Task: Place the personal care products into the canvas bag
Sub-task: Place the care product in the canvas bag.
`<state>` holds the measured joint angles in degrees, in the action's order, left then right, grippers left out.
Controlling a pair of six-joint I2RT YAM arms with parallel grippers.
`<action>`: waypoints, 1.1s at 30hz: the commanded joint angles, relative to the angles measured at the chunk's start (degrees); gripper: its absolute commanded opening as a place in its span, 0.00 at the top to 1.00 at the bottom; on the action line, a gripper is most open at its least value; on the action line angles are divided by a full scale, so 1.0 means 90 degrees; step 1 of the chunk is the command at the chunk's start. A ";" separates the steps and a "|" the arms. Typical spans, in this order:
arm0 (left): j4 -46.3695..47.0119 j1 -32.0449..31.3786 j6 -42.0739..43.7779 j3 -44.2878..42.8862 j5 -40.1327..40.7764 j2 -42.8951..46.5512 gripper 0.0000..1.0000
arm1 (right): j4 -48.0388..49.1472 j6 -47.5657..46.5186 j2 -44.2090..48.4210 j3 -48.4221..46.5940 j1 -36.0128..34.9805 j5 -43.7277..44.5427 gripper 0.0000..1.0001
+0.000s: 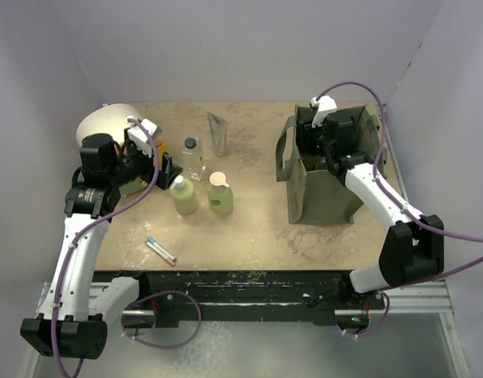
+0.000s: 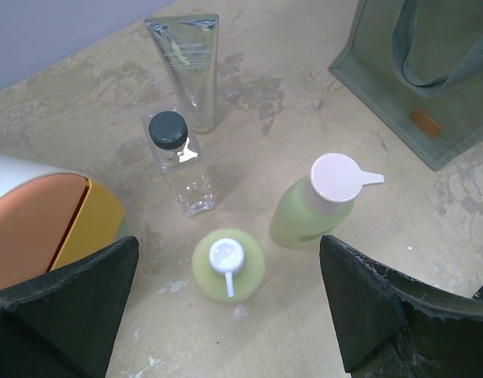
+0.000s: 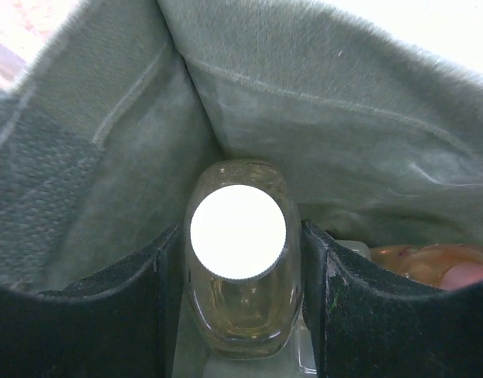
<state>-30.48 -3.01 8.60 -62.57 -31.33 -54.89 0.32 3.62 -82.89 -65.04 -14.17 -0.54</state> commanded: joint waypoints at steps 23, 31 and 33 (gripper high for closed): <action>0.0329 -0.0438 0.0020 -0.0097 -0.0052 -0.0199 0.01 | 0.1620 0.0100 -0.0267 0.0185 0.0012 -0.0361 0.86; 0.0291 -0.0438 0.0079 -0.0027 -0.0097 -0.0156 0.01 | 0.1685 0.0048 -0.0460 0.0317 0.0012 -0.0382 0.85; 0.0291 -0.0438 0.0078 -0.0021 -0.0117 -0.0151 0.01 | 0.1652 0.0035 -0.0486 0.0331 0.0012 -0.0385 0.85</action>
<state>-30.44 -6.79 8.62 -62.72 -31.11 -57.41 7.44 3.77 -87.79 -62.22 -13.87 -2.76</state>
